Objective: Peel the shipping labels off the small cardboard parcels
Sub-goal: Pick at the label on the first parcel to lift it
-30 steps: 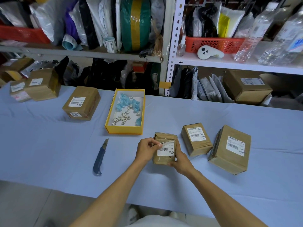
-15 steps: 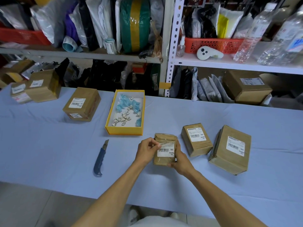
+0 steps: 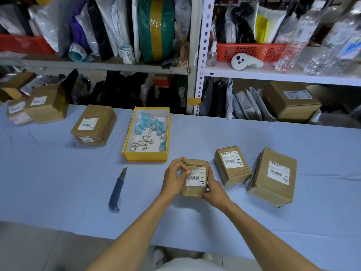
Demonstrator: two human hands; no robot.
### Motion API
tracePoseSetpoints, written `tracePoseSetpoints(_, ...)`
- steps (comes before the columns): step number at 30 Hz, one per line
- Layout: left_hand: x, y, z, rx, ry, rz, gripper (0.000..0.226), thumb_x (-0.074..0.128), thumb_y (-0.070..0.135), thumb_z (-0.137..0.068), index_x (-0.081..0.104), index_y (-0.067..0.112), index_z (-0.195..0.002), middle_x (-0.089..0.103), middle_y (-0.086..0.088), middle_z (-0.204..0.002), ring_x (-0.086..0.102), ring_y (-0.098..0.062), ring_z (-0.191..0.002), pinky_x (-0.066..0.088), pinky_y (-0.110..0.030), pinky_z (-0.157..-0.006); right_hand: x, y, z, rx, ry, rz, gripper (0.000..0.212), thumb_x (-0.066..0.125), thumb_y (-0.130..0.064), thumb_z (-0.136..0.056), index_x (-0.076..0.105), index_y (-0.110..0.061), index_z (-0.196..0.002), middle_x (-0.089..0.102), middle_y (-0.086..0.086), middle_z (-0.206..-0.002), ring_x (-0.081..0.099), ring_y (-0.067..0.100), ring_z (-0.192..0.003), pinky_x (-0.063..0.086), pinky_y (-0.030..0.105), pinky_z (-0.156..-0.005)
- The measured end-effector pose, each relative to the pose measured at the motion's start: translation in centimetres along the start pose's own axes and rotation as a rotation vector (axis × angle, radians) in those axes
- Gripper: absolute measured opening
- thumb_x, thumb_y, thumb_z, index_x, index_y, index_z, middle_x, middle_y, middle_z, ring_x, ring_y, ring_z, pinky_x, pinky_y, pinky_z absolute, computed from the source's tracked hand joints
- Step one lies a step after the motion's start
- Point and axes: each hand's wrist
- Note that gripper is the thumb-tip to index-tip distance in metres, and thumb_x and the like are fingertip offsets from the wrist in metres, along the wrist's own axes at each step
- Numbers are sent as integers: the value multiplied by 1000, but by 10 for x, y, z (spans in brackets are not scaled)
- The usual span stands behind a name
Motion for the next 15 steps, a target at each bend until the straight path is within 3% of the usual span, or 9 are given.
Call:
tracePoseSetpoints(3, 0, -1, -1, -3, -14, -20, 23, 70, 1, -81, 59, 19, -70, 54, -5, -136, 53, -14, -124, 40, -23, -105, 0, -1, -1, 24, -14, -23, 112, 73, -5, -78, -9, -21, -153, 59, -1, -128, 62, 10, -104, 54, 17, -75)
tracePoseSetpoints(6, 1, -2, -1, -17, -13, -15, 20, 69, 1, -82, 59, 16, -71, 53, -5, -137, 53, -14, -125, 39, -16, -101, 1, 2, -3, 46, -11, -73, 81, 59, -4, -91, 8, -22, -152, 63, -2, -117, 66, 0, -84, 54, 15, -60)
tracePoseSetpoints(10, -1, -3, -2, -48, -23, 0, 25, 67, 0, -82, 58, 18, -69, 52, -6, -140, 52, -16, -127, 40, -22, -103, -1, -1, -4, 47, -6, -23, 105, 76, -2, -73, 9, -23, -151, 55, 12, -133, 61, 21, -112, 53, 39, -95)
tracePoseSetpoints(15, 1, 2, -3, -106, -32, 26, 22, 66, -1, -83, 57, 15, -71, 49, -12, -144, 45, -18, -135, 39, -22, -104, -3, 0, -6, 34, -17, -16, 107, 79, -1, -70, 12, -19, -151, 54, 13, -134, 59, 24, -116, 50, 38, -99)
Point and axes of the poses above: each hand's wrist, its own z-axis away from the middle knuckle, its own x-axis out of the palm, y = z × x
